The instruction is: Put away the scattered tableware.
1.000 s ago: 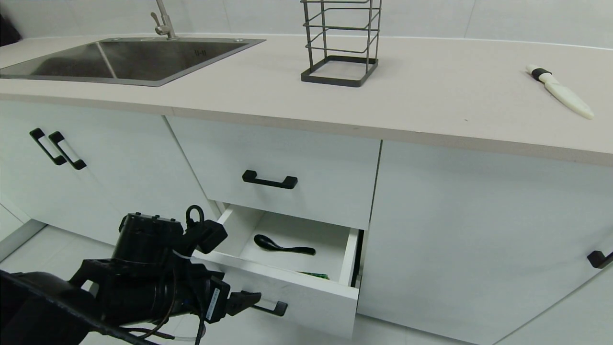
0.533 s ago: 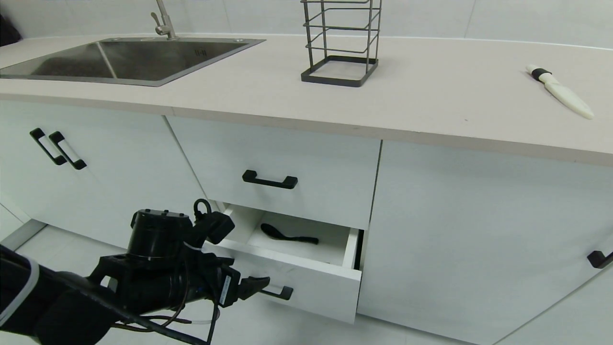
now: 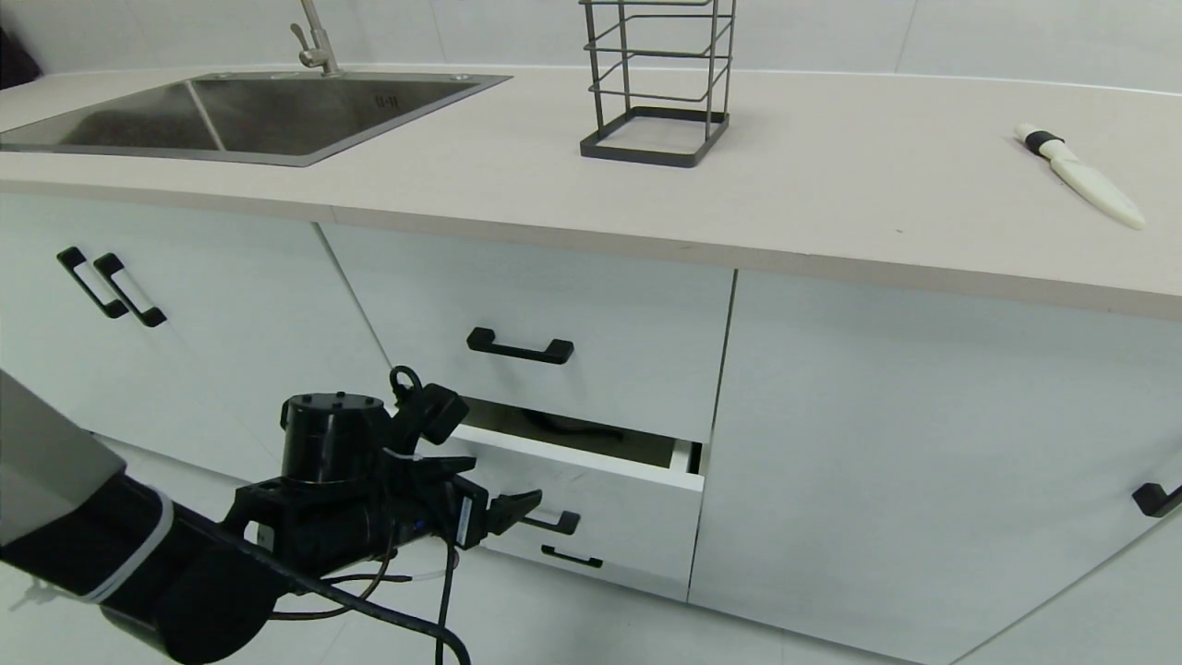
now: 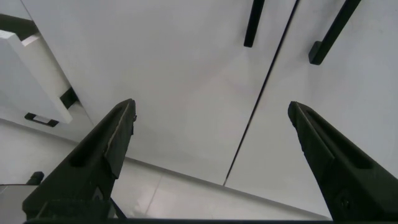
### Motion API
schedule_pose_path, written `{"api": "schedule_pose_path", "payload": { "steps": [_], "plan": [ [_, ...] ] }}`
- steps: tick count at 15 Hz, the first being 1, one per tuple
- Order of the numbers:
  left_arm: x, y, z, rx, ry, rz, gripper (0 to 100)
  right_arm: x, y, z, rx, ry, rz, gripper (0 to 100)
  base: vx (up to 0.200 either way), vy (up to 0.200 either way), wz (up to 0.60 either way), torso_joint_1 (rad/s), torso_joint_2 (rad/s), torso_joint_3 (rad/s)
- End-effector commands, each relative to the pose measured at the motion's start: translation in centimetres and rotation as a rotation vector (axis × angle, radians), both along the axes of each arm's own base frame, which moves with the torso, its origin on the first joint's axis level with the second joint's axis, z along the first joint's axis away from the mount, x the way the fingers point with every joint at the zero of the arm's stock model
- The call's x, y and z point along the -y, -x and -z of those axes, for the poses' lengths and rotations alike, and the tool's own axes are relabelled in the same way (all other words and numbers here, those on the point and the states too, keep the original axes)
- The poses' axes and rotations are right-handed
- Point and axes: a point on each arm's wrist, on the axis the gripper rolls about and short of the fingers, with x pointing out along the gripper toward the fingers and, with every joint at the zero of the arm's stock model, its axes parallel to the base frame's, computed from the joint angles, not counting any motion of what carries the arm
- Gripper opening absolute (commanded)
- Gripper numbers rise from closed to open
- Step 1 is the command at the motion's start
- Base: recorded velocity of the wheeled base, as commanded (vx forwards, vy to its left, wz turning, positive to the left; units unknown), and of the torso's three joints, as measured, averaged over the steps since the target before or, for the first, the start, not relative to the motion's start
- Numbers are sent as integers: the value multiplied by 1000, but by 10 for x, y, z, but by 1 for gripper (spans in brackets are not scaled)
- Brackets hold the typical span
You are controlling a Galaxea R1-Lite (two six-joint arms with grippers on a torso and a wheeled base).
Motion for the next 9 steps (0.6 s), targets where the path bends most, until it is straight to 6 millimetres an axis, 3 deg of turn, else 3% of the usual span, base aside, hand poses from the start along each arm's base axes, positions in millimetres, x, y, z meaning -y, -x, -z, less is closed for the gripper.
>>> {"api": "schedule_pose_path", "payload": {
  "steps": [1,9],
  "plan": [
    [3,-11,7,10,3,3,100,0,0,0,1,-1,-1,100,0,0,0,0,0,0],
    [10,-29,8,98,37,13,100,0,0,0,1,-1,1,100,0,0,0,0,0,0]
  ]
}}
